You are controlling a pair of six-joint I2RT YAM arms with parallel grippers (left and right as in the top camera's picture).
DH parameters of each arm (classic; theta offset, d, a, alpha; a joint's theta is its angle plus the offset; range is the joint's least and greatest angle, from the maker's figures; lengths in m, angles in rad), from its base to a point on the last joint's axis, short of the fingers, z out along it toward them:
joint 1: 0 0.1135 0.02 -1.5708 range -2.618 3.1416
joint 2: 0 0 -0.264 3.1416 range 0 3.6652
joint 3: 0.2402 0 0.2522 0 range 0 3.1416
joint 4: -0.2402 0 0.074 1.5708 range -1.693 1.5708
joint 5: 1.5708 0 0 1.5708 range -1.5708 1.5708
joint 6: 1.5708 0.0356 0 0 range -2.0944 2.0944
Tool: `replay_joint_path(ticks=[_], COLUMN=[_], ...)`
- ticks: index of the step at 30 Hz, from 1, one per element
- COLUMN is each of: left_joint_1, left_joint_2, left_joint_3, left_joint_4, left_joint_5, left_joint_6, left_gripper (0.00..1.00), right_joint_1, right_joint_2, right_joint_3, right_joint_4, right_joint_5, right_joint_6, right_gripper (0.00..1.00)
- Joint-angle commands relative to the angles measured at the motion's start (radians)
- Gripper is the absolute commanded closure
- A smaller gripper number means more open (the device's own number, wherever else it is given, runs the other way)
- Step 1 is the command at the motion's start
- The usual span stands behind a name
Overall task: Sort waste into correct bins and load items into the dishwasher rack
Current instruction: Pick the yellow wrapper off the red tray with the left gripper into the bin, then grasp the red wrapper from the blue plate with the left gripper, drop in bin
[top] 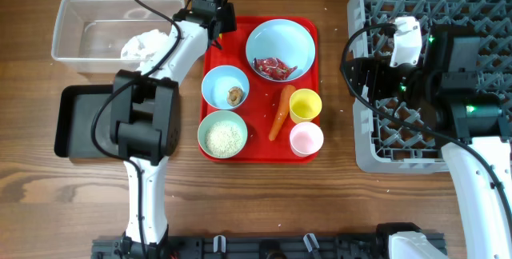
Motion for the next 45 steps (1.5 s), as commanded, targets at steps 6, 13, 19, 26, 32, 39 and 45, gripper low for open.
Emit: replay_joint_path(ticks=[6,13,19,26,32,39,45], left_joint_1=[0.001,-0.012,-0.010,0.223,0.307,0.132,-0.121], left_joint_2=[0.105,0.050,-0.330,-0.397,-0.201,-0.294,-0.163], left_joint_3=[0.000,0.000,0.000,0.000,0.000,0.000,0.000], left_joint_4=[0.102,0.053,-0.202,-0.415,-0.325,-0.276,-0.378], left_joint_5=[-0.021,-0.020,-0.010,-0.146,-0.064,0.260,0.261], left_joint_6=[-0.016,-0.016,0.023,0.040,0.041,0.078,0.365], left_gripper=[0.86,0.96,0.96,0.96,0.00,0.00,0.00], right_joint_1=[0.003,0.003,0.003,0.003,0.003,0.003,0.003], right_joint_2=[0.002,0.002,0.002,0.002,0.002,0.002,0.002], right_joint_3=[0.019,0.019,0.019,0.019,0.019,0.019,0.019], right_joint_4=[-0.012,-0.012,-0.005,-0.005,0.003,0.003,-0.011], right_joint_5=[0.015,0.015,0.015,0.015,0.015,0.023,0.040], right_joint_6=[-0.013,-0.014,-0.013,-0.014,-0.014,-0.014,-0.010], right_gripper=[0.06,0.06,0.06,0.06,0.06,0.06,0.06])
